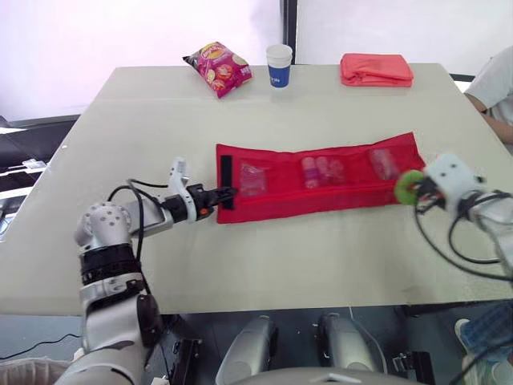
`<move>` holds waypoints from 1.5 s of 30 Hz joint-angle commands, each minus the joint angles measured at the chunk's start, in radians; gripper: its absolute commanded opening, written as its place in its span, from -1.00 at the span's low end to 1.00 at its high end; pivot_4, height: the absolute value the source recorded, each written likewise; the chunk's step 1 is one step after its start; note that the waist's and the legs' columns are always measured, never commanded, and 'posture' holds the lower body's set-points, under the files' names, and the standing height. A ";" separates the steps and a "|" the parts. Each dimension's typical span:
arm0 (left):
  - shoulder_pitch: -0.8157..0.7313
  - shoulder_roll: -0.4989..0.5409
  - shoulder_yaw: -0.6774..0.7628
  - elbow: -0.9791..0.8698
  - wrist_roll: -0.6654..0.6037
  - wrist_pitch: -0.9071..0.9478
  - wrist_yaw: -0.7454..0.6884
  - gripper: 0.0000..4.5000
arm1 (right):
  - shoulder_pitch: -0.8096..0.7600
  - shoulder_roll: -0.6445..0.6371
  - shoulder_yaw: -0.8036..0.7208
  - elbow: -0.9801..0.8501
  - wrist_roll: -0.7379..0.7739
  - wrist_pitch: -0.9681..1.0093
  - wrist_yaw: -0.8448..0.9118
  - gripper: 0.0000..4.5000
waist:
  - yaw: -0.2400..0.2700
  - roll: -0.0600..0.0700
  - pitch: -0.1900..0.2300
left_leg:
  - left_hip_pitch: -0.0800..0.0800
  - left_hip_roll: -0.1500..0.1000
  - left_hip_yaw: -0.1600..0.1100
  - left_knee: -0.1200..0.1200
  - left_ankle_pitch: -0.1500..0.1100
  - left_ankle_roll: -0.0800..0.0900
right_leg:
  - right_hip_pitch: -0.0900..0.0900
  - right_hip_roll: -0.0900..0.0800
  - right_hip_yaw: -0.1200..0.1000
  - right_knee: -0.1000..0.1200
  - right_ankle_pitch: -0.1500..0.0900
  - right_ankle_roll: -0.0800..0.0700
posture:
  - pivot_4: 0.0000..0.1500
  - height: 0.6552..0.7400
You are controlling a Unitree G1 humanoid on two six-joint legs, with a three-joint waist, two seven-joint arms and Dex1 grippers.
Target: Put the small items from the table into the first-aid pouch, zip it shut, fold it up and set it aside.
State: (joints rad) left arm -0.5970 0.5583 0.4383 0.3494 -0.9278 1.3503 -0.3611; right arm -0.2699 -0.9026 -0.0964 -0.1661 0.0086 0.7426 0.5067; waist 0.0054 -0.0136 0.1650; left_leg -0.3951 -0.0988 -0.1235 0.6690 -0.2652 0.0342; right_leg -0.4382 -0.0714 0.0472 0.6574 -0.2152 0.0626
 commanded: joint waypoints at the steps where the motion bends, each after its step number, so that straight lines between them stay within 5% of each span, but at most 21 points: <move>1: -0.023 0.079 -0.011 0.063 0.069 -0.095 -0.085 -1.00 | 0.017 -0.052 -0.092 0.026 -0.058 -0.001 -0.062 -0.96 | -0.001 0.000 0.000 | 0.000 0.000 0.001 0.000 0.000 0.000 | 0.000 0.000 0.001 0.000 0.000 0.000 | 1.00 1.00; 12: -0.007 0.130 -0.077 0.044 0.148 -0.189 -0.228 -1.00 | 0.047 0.047 -0.212 -0.151 0.187 0.206 0.054 -0.96 | -0.016 0.000 0.000 | -0.002 0.001 0.000 0.000 0.000 0.000 | -0.002 -0.003 0.001 0.000 0.000 0.000 | 1.00 1.00; 14: 0.044 0.162 -0.125 -0.047 0.170 -0.226 -0.303 -0.69 | 0.072 0.032 -0.229 -0.124 0.178 0.191 0.051 -1.00 | -0.019 0.000 0.000 | -0.002 0.001 0.000 0.000 0.000 0.000 | -0.002 -0.003 0.001 0.000 0.000 0.000 | 1.00 1.00; 18: 0.068 0.158 -0.078 -0.105 0.179 -0.285 -0.287 0.09 | 0.119 0.010 -0.289 -0.148 0.190 0.199 0.056 -0.33 | -0.009 0.000 0.000 | -0.003 0.001 0.001 0.000 0.000 0.000 | -0.002 -0.004 0.001 0.000 0.000 0.000 | 1.00 1.00; 23: 0.072 0.103 0.041 -0.259 0.161 -0.415 -0.195 1.00 | 0.172 0.059 -0.576 -0.319 0.317 0.371 0.091 0.63 | 0.004 0.000 0.000 | -0.003 0.001 0.000 0.000 0.000 0.000 | -0.002 -0.006 0.000 0.001 0.000 0.000 | 1.00 1.00; 26: 0.098 0.078 -0.025 -0.428 0.113 -0.442 -0.288 1.00 | 0.105 0.154 -0.715 -0.406 0.479 0.570 0.114 0.98 | 0.006 -0.001 0.000 | -0.003 0.001 0.000 0.000 0.000 0.000 | -0.001 -0.005 0.000 0.000 0.000 0.000 | 1.00 1.00; 31: 0.123 0.045 -0.187 -0.623 0.105 -0.522 -0.438 1.00 | -0.003 0.378 -0.811 -0.499 0.617 0.862 0.067 0.98 | 0.006 -0.001 0.000 | -0.002 0.001 0.000 0.000 0.000 0.000 | 0.000 -0.005 0.000 0.000 0.000 0.000 | 1.00 1.00; 36: 0.098 -0.023 -0.311 -0.666 0.107 -0.572 -0.506 1.00 | 0.009 0.554 -0.792 -0.474 0.593 0.872 -0.042 0.98 | 0.006 0.002 0.000 | -0.003 0.000 0.002 0.000 0.000 0.001 | -0.002 -0.006 0.001 0.001 0.000 0.000 | 1.00 1.00; 45: 0.128 -0.001 -0.377 -0.654 0.124 -0.623 -0.612 1.00 | 0.013 0.520 -0.672 -0.234 0.496 0.718 -0.136 0.98 | -0.007 0.003 0.000 | -0.002 0.001 0.002 -0.001 0.000 0.001 | -0.002 0.000 0.002 0.001 0.000 0.000 | 1.00 1.00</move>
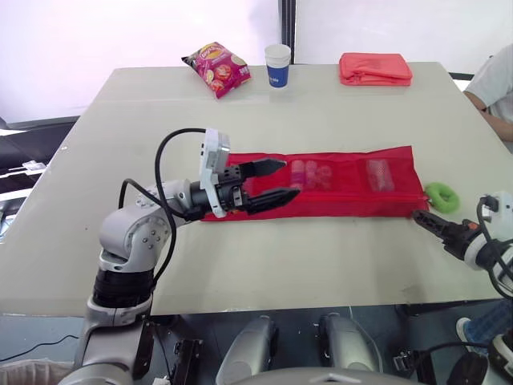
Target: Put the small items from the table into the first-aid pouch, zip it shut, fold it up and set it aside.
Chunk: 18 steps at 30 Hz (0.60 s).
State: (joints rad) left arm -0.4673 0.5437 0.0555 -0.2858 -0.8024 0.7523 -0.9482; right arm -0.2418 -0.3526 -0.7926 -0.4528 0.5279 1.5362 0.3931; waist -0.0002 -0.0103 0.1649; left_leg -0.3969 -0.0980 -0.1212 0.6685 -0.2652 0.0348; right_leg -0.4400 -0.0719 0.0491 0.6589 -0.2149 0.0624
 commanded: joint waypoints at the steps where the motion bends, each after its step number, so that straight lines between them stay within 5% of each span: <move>1: 0.003 0.017 0.004 -0.021 -0.003 -0.026 -0.032 1.00 | -0.023 -0.032 0.037 0.083 -0.029 -0.095 -0.028 0.98 | -0.005 0.000 0.000 | 0.000 0.000 0.000 0.000 0.000 0.000 | 0.000 0.000 0.000 0.000 0.000 0.000 | 1.00 1.00; 16: 0.071 0.054 0.018 -0.060 -0.030 -0.029 -0.082 1.00 | -0.167 -0.033 0.051 0.302 0.132 -0.074 0.025 0.98 | -0.017 0.000 0.000 | 0.001 0.002 0.001 0.000 0.000 0.000 | 0.000 0.001 0.001 0.000 0.000 0.000 | 1.00 1.00; 18: 0.074 0.066 0.016 -0.065 -0.035 -0.032 -0.100 1.00 | -0.166 -0.043 0.064 0.306 0.149 -0.067 0.033 0.64 | -0.017 0.000 0.000 | 0.001 0.002 0.001 0.000 0.000 0.000 | 0.000 0.001 0.001 0.000 0.000 0.000 | 1.00 1.00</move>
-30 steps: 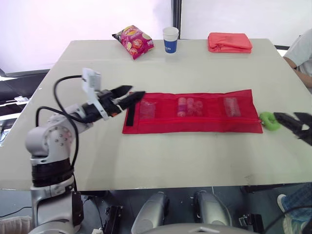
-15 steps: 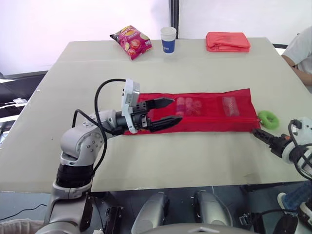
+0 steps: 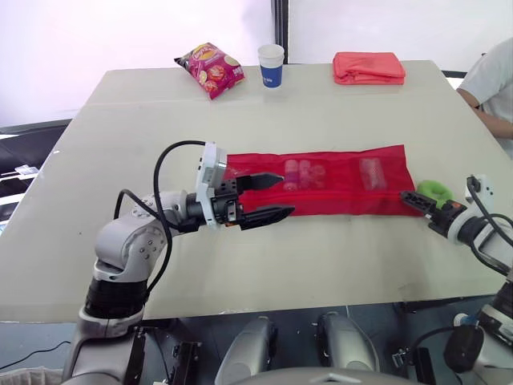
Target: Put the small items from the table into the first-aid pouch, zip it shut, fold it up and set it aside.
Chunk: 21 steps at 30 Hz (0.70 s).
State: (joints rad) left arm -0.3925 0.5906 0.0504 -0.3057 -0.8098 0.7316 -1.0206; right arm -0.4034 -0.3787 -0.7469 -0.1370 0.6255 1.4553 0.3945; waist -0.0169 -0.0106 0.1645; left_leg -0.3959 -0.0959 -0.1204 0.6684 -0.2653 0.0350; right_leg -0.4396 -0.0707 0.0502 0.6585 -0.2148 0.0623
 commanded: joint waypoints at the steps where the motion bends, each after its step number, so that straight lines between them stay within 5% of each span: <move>1: 0.000 0.022 0.020 -0.046 -0.028 -0.014 -0.031 1.00 | -0.002 -0.022 0.030 -0.011 0.057 0.011 0.037 0.44 | 0.000 0.000 0.000 | 0.000 0.000 0.000 0.000 0.000 0.000 | 0.000 0.000 0.000 0.000 0.000 0.000 | 1.00 1.00; 7: 0.002 0.024 0.021 -0.038 -0.022 -0.027 -0.034 1.00 | -0.003 -0.035 0.048 -0.010 0.067 -0.029 0.027 -0.89 | 0.000 0.000 0.000 | 0.000 0.000 0.000 0.000 0.000 0.000 | 0.000 0.000 0.000 0.000 0.000 0.000 | 1.00 1.00; 8: 0.003 0.023 0.022 -0.037 -0.021 -0.029 -0.032 1.00 | -0.005 -0.032 0.043 -0.013 0.072 -0.030 0.022 -0.96 | 0.000 0.000 0.000 | 0.000 0.000 0.000 0.000 0.000 0.000 | 0.000 0.000 0.000 0.000 0.000 0.000 | 1.00 1.00; 21: 0.005 0.016 0.022 -0.030 -0.013 -0.046 -0.010 1.00 | 0.003 -0.071 -0.076 -0.090 0.165 -0.040 -0.026 -0.96 | 0.007 0.001 0.001 | 0.000 -0.001 0.000 0.000 0.000 0.000 | 0.000 0.000 0.000 0.000 0.000 0.000 | 1.00 1.00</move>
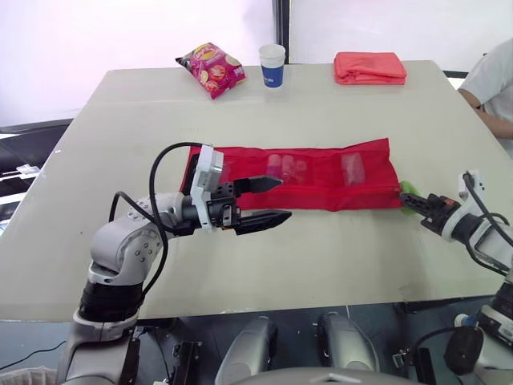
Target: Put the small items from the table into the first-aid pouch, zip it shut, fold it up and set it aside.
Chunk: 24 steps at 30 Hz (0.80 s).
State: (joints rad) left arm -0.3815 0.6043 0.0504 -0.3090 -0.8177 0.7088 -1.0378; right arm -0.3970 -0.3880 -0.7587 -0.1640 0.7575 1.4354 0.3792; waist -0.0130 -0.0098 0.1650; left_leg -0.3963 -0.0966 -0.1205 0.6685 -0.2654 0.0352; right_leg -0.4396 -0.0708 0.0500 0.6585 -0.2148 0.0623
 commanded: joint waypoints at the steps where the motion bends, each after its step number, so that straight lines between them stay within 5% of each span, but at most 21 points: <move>1: -0.008 0.001 0.022 -0.026 -0.005 -0.023 0.008 1.00 | -0.003 -0.077 -0.073 -0.069 0.038 -0.018 -0.013 -0.96 | 0.004 0.001 0.000 | 0.000 -0.001 0.000 0.000 0.000 0.000 | 0.000 0.000 0.000 0.000 0.000 0.000 | 1.00 1.00; 8: -0.025 -0.002 0.016 -0.009 0.002 -0.031 0.014 1.00 | -0.042 -0.324 -0.093 -0.182 0.149 0.063 0.044 -0.96 | 0.002 0.002 0.001 | -0.001 -0.001 0.000 0.000 0.000 0.001 | 0.000 -0.001 -0.001 -0.001 0.000 0.000 | 1.00 1.00; 14: -0.028 -0.004 0.015 -0.002 0.007 -0.033 0.022 1.00 | -0.195 -0.303 0.102 -0.271 0.192 0.113 -0.017 -0.96 | -0.013 0.001 0.001 | 0.000 0.004 0.002 0.000 -0.001 0.001 | 0.001 0.000 0.000 -0.001 0.000 0.000 | 1.00 1.00; 19: -0.006 0.007 0.041 -0.013 0.006 -0.031 0.051 1.00 | -0.190 -0.240 0.659 -0.348 -0.013 -0.025 -0.109 -0.96 | -0.013 0.001 0.001 | -0.001 0.004 0.002 0.000 0.000 0.000 | 0.000 -0.001 0.001 -0.001 0.000 0.000 | 1.00 1.00; 24: 0.028 0.010 0.061 -0.042 0.002 -0.027 0.089 1.00 | -0.171 -0.116 0.956 -0.267 -0.188 -0.208 -0.140 -0.96 | -0.004 0.001 0.001 | -0.003 0.003 0.002 0.000 0.000 0.000 | -0.002 -0.001 0.000 -0.001 0.000 0.000 | 1.00 1.00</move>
State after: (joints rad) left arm -0.3585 0.6054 0.0812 -0.3069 -0.8069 0.6904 -0.9614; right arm -0.5655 -0.5170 0.1471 -0.4332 0.6236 1.3047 0.2444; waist -0.0175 -0.0090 0.1656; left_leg -0.3987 -0.0943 -0.1188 0.6691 -0.2655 0.0353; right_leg -0.4418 -0.0716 0.0502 0.6574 -0.2146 0.0621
